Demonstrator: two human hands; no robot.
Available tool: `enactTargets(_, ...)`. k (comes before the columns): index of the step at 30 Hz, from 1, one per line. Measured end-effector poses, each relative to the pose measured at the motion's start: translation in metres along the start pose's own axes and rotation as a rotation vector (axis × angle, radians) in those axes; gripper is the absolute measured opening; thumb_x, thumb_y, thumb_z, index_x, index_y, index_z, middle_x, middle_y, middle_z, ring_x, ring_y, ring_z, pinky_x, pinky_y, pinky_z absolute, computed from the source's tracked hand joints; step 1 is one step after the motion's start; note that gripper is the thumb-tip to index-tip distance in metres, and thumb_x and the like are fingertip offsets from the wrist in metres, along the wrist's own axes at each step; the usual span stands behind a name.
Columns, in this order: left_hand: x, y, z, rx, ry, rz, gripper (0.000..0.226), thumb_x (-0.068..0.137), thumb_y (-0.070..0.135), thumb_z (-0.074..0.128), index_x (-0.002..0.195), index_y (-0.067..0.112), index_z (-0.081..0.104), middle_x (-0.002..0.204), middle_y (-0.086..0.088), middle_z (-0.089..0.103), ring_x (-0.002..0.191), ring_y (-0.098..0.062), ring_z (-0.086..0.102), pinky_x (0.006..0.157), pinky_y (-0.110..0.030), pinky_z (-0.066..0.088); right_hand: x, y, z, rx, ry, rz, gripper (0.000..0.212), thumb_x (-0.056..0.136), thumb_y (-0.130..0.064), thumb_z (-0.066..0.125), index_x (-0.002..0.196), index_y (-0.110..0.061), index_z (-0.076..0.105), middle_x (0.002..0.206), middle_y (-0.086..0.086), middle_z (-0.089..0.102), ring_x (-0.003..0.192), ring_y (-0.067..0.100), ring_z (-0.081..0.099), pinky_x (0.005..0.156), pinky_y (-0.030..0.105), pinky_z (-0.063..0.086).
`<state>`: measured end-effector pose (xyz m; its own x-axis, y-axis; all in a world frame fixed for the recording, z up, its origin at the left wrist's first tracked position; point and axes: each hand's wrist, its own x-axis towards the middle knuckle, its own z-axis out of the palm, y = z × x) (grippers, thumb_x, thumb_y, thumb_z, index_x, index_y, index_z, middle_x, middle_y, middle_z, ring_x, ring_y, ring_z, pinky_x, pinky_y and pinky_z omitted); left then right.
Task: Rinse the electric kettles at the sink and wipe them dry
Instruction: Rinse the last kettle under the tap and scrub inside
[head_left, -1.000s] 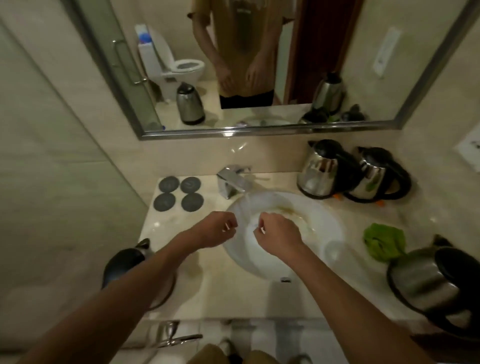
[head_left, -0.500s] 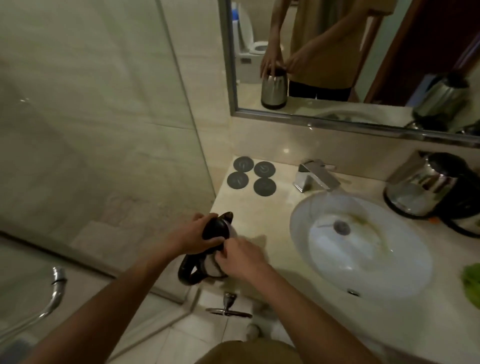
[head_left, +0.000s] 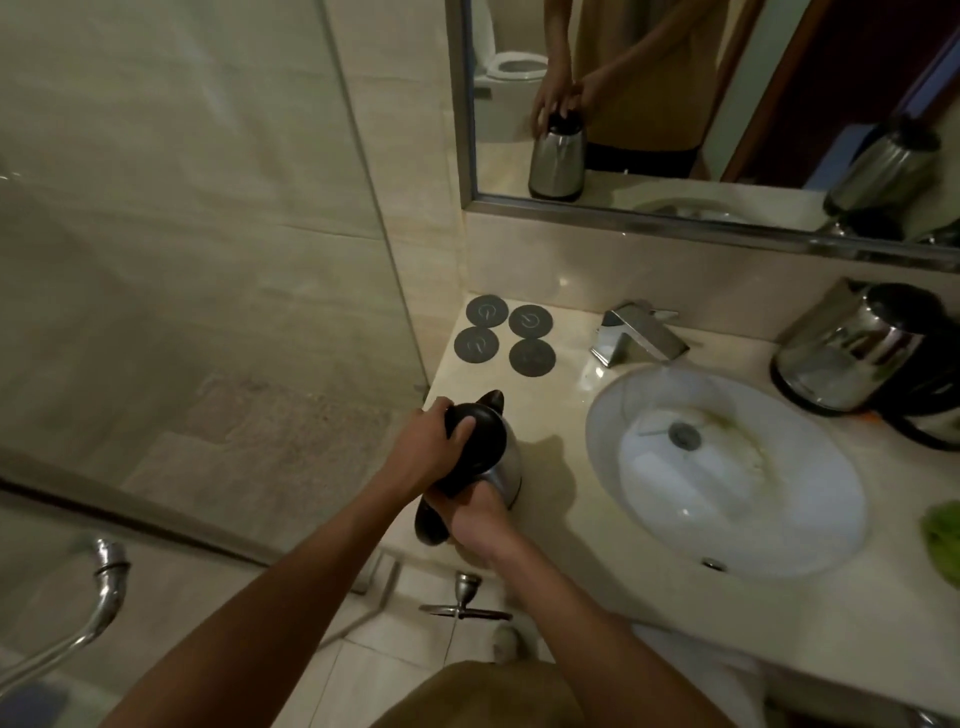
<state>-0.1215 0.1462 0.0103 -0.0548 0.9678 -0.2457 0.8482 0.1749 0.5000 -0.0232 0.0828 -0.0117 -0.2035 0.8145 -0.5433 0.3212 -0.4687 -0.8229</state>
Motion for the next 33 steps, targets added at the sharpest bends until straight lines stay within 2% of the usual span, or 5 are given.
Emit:
enactTargets(11,0.043,0.090,0.038,-0.464,-0.208,-0.039,0.059,0.078,0.028,0.080,0.118,0.019,0.038,0.126,-0.011,0.049,0.115,-0.030,0.054,0.091,-0.048,0.055,-0.016,0.032,-0.090,0.019,0.243,-0.044,0.053,0.105,-0.047,0.034,0.152,-0.025,0.030,0.142,-0.002,0.050,0.131,0.020,0.048,0.105,0.035,0.040)
enactTargets(15,0.044,0.143,0.046,-0.449,-0.045,0.215,0.058,0.073,0.019,0.083,0.108,0.016,0.037,0.108,-0.004,0.051,0.102,-0.024,0.053,0.086,-0.045,0.051,-0.016,0.040,-0.135,0.092,0.381,-0.023,0.047,0.100,-0.059,0.029,0.121,-0.024,0.052,0.110,0.011,0.066,0.097,0.029,0.066,0.085,0.048,0.056)
enactTargets(21,0.047,0.216,0.070,-0.424,-0.015,0.341,0.035,0.084,0.012,0.073,0.101,0.011,0.042,0.089,0.004,0.049,0.083,-0.019,0.052,0.072,-0.031,0.047,-0.030,0.052,-0.208,0.354,0.446,-0.002,0.041,0.107,-0.043,0.033,0.093,-0.011,0.054,0.073,0.002,0.056,0.061,0.013,0.054,0.048,0.015,0.044)
enactTargets(25,0.045,0.250,0.094,-0.426,-0.051,0.353,0.034,0.084,0.009,0.072,0.103,0.011,0.045,0.092,0.004,0.052,0.080,-0.010,0.051,0.068,-0.013,0.044,-0.027,0.070,-0.254,0.448,0.467,0.038,0.032,0.097,-0.040,0.058,0.080,-0.014,0.054,0.061,-0.001,0.054,0.057,0.017,0.052,0.049,0.022,0.042)
enactTargets(33,0.057,0.275,0.144,-0.287,-0.212,0.344,0.050,0.085,0.026,0.070,0.126,0.027,0.041,0.124,-0.002,0.061,0.106,-0.015,0.064,0.090,-0.037,0.057,-0.009,0.108,-0.358,0.377,0.510,0.162,0.035,0.080,-0.041,0.080,0.064,-0.017,0.060,0.049,-0.002,0.054,0.047,0.015,0.050,0.050,0.027,0.039)
